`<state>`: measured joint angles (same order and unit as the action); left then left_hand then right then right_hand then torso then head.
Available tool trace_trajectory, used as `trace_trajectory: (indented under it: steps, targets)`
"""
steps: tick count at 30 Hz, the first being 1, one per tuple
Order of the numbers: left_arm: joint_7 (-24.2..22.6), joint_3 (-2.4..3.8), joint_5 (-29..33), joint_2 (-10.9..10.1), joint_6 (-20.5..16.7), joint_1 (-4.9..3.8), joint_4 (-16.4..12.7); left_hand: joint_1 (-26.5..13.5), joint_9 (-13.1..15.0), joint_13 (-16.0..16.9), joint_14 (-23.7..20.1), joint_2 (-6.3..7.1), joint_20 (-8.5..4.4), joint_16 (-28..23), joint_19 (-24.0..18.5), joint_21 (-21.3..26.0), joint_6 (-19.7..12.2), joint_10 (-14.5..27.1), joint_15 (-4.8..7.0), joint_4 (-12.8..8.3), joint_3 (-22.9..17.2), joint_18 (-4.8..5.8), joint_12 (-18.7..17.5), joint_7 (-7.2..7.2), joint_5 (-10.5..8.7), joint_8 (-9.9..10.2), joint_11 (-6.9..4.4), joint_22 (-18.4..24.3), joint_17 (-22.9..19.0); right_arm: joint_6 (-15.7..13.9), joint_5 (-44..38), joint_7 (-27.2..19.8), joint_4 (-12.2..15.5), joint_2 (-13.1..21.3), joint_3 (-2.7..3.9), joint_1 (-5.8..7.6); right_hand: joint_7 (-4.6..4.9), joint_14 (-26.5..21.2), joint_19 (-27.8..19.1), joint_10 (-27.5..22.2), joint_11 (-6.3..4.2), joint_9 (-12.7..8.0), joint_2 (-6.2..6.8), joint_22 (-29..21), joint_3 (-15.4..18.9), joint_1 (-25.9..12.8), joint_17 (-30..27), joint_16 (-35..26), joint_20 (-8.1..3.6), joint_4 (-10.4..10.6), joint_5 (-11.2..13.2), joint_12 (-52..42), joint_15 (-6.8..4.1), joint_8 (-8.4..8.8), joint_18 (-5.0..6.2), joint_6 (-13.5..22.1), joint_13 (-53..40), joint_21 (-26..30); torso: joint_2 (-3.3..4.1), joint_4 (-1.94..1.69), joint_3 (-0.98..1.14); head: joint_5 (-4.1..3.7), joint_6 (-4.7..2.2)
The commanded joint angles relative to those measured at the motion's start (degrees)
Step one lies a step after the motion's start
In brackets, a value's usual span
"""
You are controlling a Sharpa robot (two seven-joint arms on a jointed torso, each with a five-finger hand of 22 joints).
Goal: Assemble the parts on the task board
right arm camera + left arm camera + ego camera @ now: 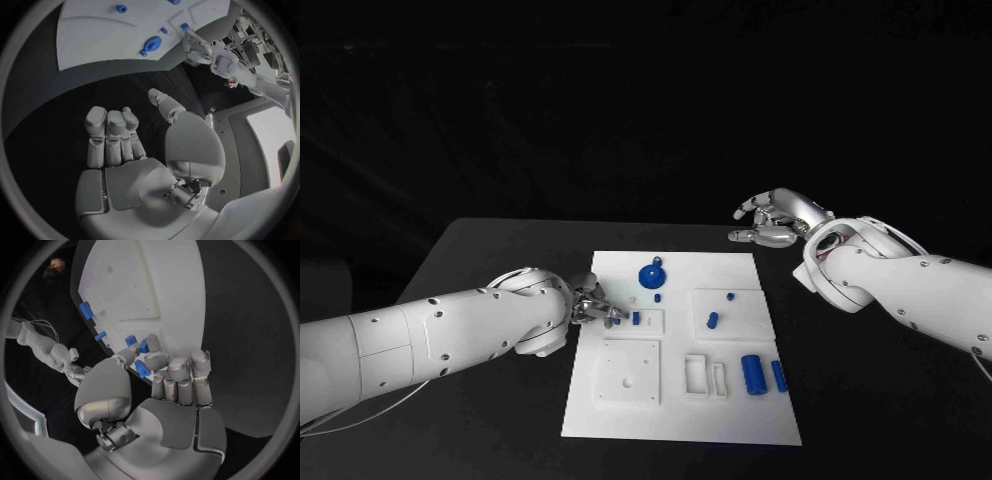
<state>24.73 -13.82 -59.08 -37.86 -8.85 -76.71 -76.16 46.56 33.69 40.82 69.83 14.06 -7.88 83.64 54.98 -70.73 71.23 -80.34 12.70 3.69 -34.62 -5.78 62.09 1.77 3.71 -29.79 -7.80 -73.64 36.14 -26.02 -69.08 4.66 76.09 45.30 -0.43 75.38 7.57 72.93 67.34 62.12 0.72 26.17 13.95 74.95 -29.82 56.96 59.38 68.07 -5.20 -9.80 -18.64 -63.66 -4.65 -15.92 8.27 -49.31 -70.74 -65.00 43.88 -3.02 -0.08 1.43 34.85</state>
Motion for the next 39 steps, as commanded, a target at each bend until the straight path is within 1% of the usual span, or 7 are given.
trace_trajectory:
  steps: [1,18,25,27,29,37,39]
  targets:
    - [0.2,0.04,0.35,-0.12,-1.1,0.01,0.03,-0.06,0.06,-0.04,-0.33,0.67,-7.27,0.25,-0.52,-0.31,-0.42,0.36,0.13,0.61,-0.02,-0.97,0.35,-0.12,-0.14,-0.37,-0.01,-0.06,0.02,0.54,-0.15,-0.5,0.03,0.03,0.02,-0.03,0.6,0.51,0.12,-1.9,0.95,-0.09,-0.09,0.12,0.05,-0.27,0.06,-0.36,-0.47,0.31,-0.24,-0.31,-0.01,0.01,6.73,-0.98,0.05,0.35,0.0,0.0,-0.02,-0.03,-0.11]
    - [-2.54,0.59,8.6,-1.03,-7.85,-0.03,-0.36,-1.82,-0.71,-2.38,-4.87,2.99,-6.51,-4.57,-4.96,3.34,-9.14,4.98,-1.36,1.12,10.04,-0.53,-4.48,-2.73,-0.31,3.55,2.33,1.29,-2.45,0.36,0.11,-0.58,-0.16,0.05,0.02,-0.03,0.75,0.5,0.12,-1.99,1.09,-0.26,-0.02,0.14,0.23,-0.56,0.06,-0.45,-0.45,0.51,-1.03,-0.33,0.12,0.34,6.73,-0.4,0.2,0.47,-0.03,-0.06,-0.06,-0.25,-0.37]
    - [-8.93,1.11,11.9,-1.42,-14.73,-0.03,-0.57,3.01,-0.59,-6.45,-10.62,2.64,-4.81,-10.27,-9.72,8.45,-14.03,11.25,-4.78,2.95,10.56,1.35,-11.43,-5.18,1.37,4.98,4.77,3.3,-5.83,0.33,0.15,-0.64,-0.2,0.04,0.02,-0.03,0.77,0.51,0.13,-2.0,1.1,-0.27,-0.03,0.15,0.26,-0.6,0.06,-0.45,-0.45,0.54,-1.15,-0.34,0.14,0.35,6.73,-0.39,0.23,0.48,0.01,-0.1,-0.1,-0.32,-0.5]
    - [-11.82,1.19,12.17,-1.34,-15.71,-0.03,-0.66,6.24,-0.36,-7.0,-11.04,1.96,-4.52,-10.74,-9.97,8.7,-14.17,11.7,-5.24,1.8,9.78,1.78,-12.25,-5.45,3.79,4.78,5.02,3.37,-6.2,0.34,0.19,-0.65,-0.19,0.03,0.02,-0.04,0.77,0.51,0.13,-2.0,1.1,-0.27,-0.04,0.15,0.26,-0.59,0.07,-0.46,-0.45,0.54,-1.18,-0.35,0.14,0.35,6.73,-0.39,0.23,0.49,0.01,-0.08,-0.09,-0.32,-0.54]
    - [-15.86,1.22,12.5,-1.15,-17.07,-0.03,-0.76,14.95,0.14,-7.72,-11.71,-1.05,-3.98,-11.18,-10.59,8.85,-14.41,12.38,-6.0,-4.99,9.06,2.53,-13.32,-5.7,9.73,4.37,5.5,3.21,-6.63,0.37,0.25,-0.71,-0.24,-0.01,0.02,-0.04,0.77,0.51,0.14,-2.0,1.1,-0.27,-0.06,0.15,0.26,-0.58,0.07,-0.46,-0.46,0.54,-1.22,-0.35,0.14,0.34,6.73,-0.4,0.24,0.49,0.02,-0.05,-0.08,-0.41,-0.68]
    - [-25.23,1.4,12.28,0.45,-17.58,-0.03,-0.57,23.49,-1.1,-15.57,-16.46,-2.41,0.68,-18.62,-15.03,14.38,-16.97,18.21,-11.24,-19.48,-0.65,3.95,-26.98,-8.46,6.98,7.37,9.96,5.02,-10.73,0.35,0.65,-1.09,-0.65,-0.1,0.02,-0.1,0.78,0.53,0.15,-1.99,1.11,-0.29,-0.16,0.16,0.21,-0.43,0.07,-0.47,-0.47,0.49,-1.32,-0.38,0.14,0.36,6.73,-0.36,0.27,0.51,0.02,0.07,-0.12,-0.53,-0.8]
    - [-26.27,1.41,10.44,1.57,-16.43,-0.09,0.41,24.8,-1.21,-17.47,-16.25,-2.11,0.99,-19.04,-15.08,14.49,-16.89,17.33,-11.47,-20.42,-3.41,3.61,-30.48,-8.45,6.13,7.97,10.44,4.7,-10.91,0.33,0.7,-1.23,-0.73,-0.11,0.02,-0.1,0.78,0.53,0.15,-1.99,1.11,-0.29,-0.17,0.16,0.2,-0.41,0.07,-0.47,-0.48,0.48,-1.33,-0.38,0.15,0.37,6.73,-0.35,0.28,0.51,-0.01,-0.02,-0.08,-0.63,-0.85]
